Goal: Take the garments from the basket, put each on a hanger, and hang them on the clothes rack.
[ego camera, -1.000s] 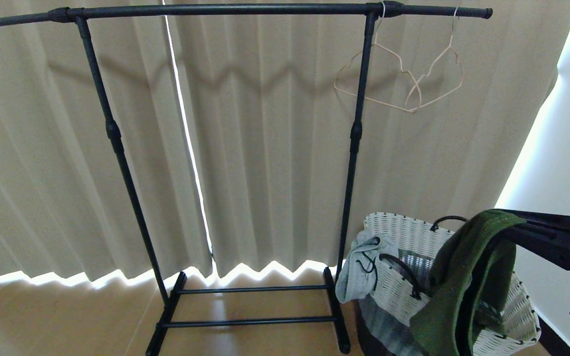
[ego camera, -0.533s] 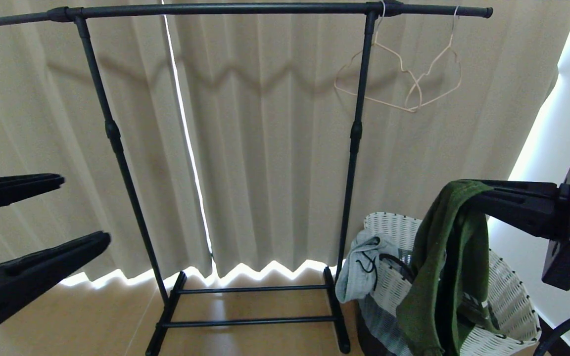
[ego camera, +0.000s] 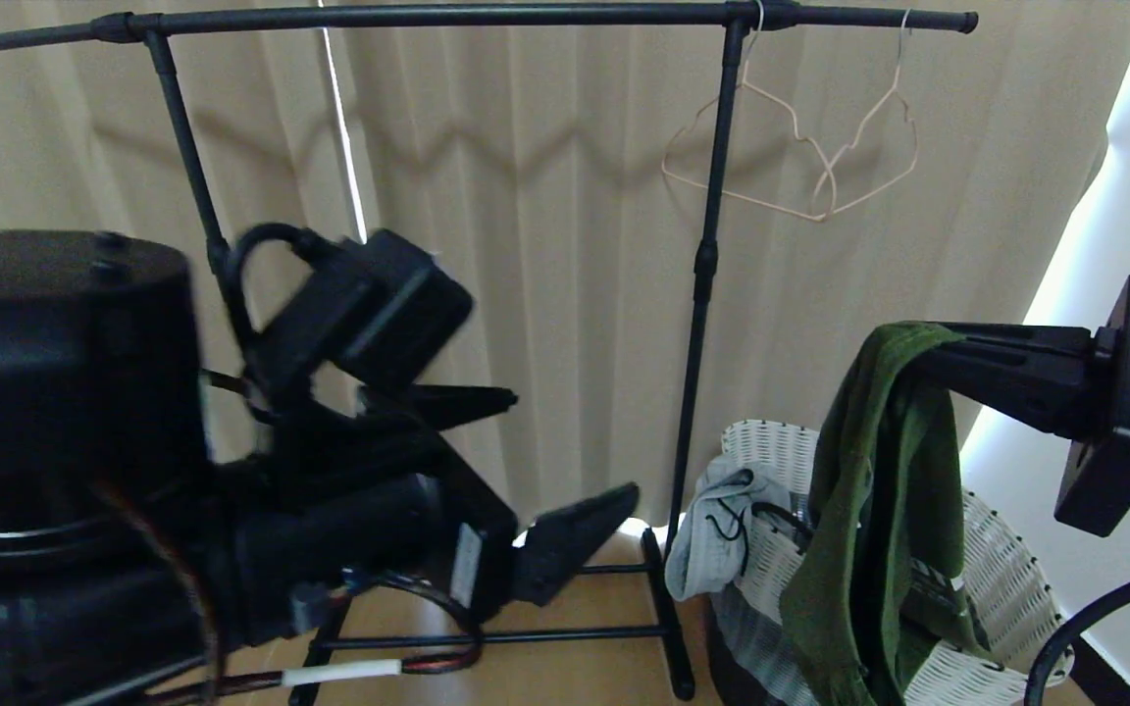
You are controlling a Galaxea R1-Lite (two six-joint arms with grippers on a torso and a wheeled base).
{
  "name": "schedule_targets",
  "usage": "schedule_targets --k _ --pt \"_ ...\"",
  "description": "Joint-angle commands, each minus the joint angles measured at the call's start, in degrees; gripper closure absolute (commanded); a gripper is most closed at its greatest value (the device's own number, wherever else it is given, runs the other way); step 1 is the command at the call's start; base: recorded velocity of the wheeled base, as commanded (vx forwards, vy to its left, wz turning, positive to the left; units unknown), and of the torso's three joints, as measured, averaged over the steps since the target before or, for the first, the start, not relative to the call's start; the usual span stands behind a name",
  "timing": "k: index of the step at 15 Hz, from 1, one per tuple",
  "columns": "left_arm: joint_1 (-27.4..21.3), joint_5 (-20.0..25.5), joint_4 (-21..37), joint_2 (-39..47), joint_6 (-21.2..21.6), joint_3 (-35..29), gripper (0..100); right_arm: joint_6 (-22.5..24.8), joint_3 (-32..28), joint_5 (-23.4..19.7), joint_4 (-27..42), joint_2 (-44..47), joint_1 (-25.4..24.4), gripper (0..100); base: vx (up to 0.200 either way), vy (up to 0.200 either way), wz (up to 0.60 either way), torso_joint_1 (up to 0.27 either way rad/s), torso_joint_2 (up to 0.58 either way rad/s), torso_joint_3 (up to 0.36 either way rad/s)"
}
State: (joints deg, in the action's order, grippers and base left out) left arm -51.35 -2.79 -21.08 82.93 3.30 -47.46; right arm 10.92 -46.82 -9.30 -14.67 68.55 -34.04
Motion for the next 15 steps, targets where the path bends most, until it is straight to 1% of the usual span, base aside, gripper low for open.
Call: schedule_targets --k 1,3,5,6,7,10,12,14,15 --pt "-6.1 -1.4 -0.9 11.3 -4.4 -3.0 0 -0.4 -0.6 0.0 -2.0 2.3 -0.1 100 0.000 0.000 0.00 0.000 0.00 0.000" --pt "-8.5 -2.6 -0.9 15.0 -8.8 -6.2 0 -1.5 -1.0 0.0 -3.6 3.2 0.0 100 0.000 0.000 0.00 0.000 0.00 0.000" --pt "-10.0 -5.3 -0.8 19.5 -14.6 -12.5 0 -1.9 -1.6 0.0 -3.6 3.0 -0.1 100 0.000 0.000 0.00 0.000 0.00 0.000" --pt "-10.2 -6.5 -0.8 21.6 -16.6 -15.3 0 -1.9 -1.5 0.0 -3.6 2.7 -0.1 100 0.000 0.000 0.00 0.000 0.00 0.000" --pt "-10.2 -7.5 -0.8 23.6 -17.5 -17.5 0 -1.9 -1.5 0.0 -3.6 2.6 -0.1 100 0.000 0.000 0.00 0.000 0.00 0.000" --pt "-9.7 -9.0 -0.9 27.1 -18.0 -20.6 0 -1.9 -1.3 0.0 -3.5 1.6 -0.2 100 0.000 0.000 0.00 0.000 0.00 0.000" --pt "-9.5 -10.2 -0.9 28.4 -18.9 -20.8 0 -1.9 -1.1 0.0 -3.5 1.1 -0.2 100 0.000 0.000 0.00 0.000 0.00 0.000" --pt "-9.2 -11.5 -0.8 30.2 -18.9 -20.9 0 -1.9 -1.1 0.0 -3.5 1.1 -0.2 100 0.000 0.000 0.00 0.000 0.00 0.000" --pt "-8.2 -12.8 -0.8 31.9 -18.9 -20.7 0 -1.9 -1.2 0.0 -3.5 1.1 -0.2 100 0.000 0.000 0.00 0.000 0.00 0.000"
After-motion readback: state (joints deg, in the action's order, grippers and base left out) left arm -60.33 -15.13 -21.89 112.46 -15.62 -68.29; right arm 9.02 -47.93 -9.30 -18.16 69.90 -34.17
